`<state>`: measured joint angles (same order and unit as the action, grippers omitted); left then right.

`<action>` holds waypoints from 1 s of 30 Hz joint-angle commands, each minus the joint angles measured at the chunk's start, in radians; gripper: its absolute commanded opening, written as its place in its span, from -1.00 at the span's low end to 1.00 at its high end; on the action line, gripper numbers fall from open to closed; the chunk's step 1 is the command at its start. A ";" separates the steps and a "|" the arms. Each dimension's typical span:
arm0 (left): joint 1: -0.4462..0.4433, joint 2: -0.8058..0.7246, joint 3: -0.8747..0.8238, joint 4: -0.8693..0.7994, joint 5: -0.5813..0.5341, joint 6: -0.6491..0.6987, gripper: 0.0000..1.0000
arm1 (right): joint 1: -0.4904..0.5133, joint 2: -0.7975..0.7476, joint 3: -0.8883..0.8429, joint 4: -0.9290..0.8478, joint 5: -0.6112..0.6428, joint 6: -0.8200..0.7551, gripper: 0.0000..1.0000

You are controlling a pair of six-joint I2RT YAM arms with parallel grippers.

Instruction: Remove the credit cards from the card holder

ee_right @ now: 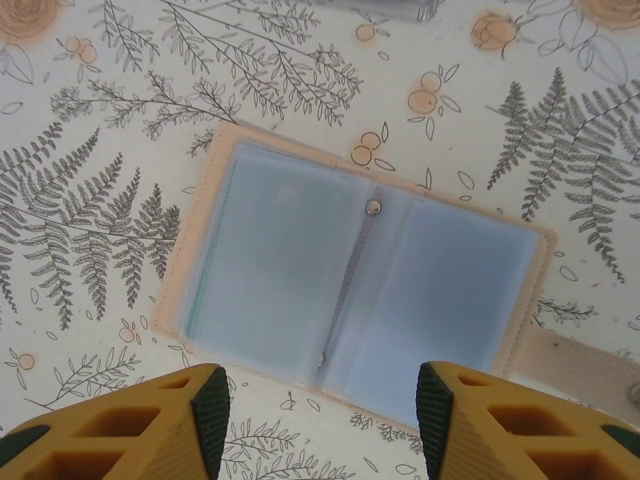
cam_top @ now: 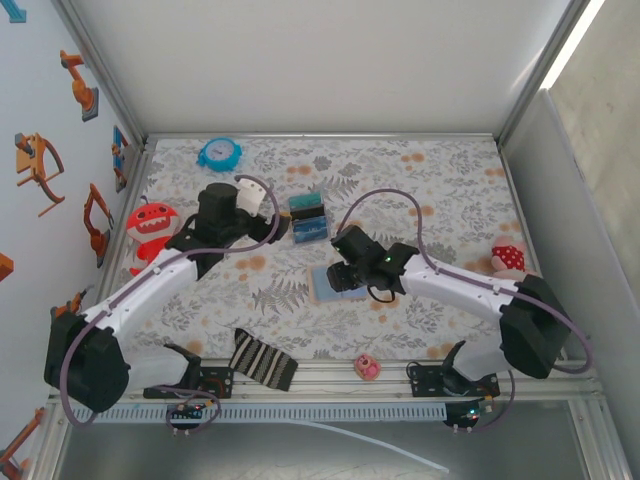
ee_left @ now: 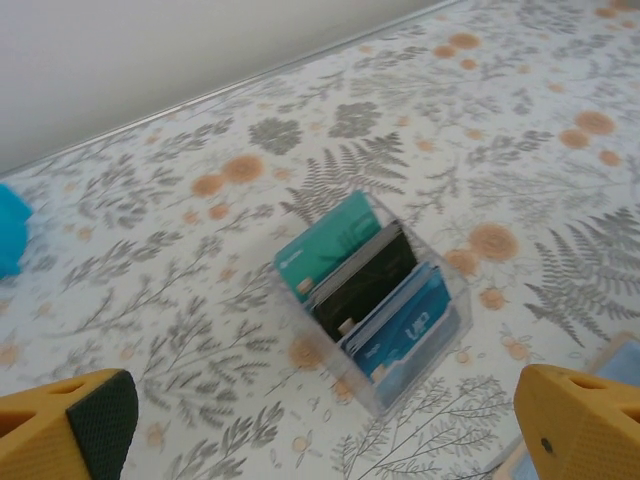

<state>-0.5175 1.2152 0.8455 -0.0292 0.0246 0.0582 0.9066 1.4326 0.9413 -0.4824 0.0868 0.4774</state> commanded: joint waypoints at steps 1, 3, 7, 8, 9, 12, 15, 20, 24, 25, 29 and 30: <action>-0.001 -0.067 -0.051 0.048 -0.260 -0.179 0.94 | 0.015 0.045 0.039 0.012 0.000 0.054 0.04; 0.000 -0.105 -0.086 0.041 -0.357 -0.239 0.94 | 0.028 0.086 0.057 -0.001 0.005 0.058 0.02; 0.003 -0.170 -0.153 0.055 -0.435 -0.316 0.94 | 0.057 0.167 0.101 -0.027 0.011 0.059 0.01; 0.002 -0.182 -0.168 0.057 -0.450 -0.332 0.94 | 0.063 0.189 0.113 -0.033 0.007 0.059 0.01; 0.004 -0.189 -0.179 0.059 -0.464 -0.346 0.94 | 0.069 0.206 0.123 -0.040 0.004 0.057 0.02; 0.005 -0.208 -0.209 0.056 -0.524 -0.397 0.94 | 0.081 0.259 0.159 -0.056 -0.001 0.056 0.03; 0.008 -0.221 -0.225 0.041 -0.572 -0.440 0.94 | 0.083 0.291 0.182 -0.064 -0.004 0.054 0.06; 0.013 -0.236 -0.251 0.061 -0.577 -0.465 0.94 | 0.082 0.339 0.214 -0.086 -0.005 0.039 0.10; 0.014 -0.243 -0.254 0.063 -0.596 -0.488 0.94 | 0.082 0.370 0.228 -0.091 -0.014 0.032 0.13; 0.017 -0.246 -0.255 0.063 -0.598 -0.493 0.94 | 0.082 0.373 0.230 -0.091 -0.016 0.031 0.19; 0.017 -0.255 -0.259 0.061 -0.606 -0.514 0.94 | 0.083 0.380 0.232 -0.090 -0.014 0.027 0.21; 0.020 -0.257 -0.259 0.059 -0.607 -0.520 0.94 | 0.083 0.383 0.232 -0.089 -0.013 0.026 0.21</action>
<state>-0.5076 0.9813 0.5968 0.0147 -0.5568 -0.4232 0.9852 1.8065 1.1477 -0.5457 0.0711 0.5106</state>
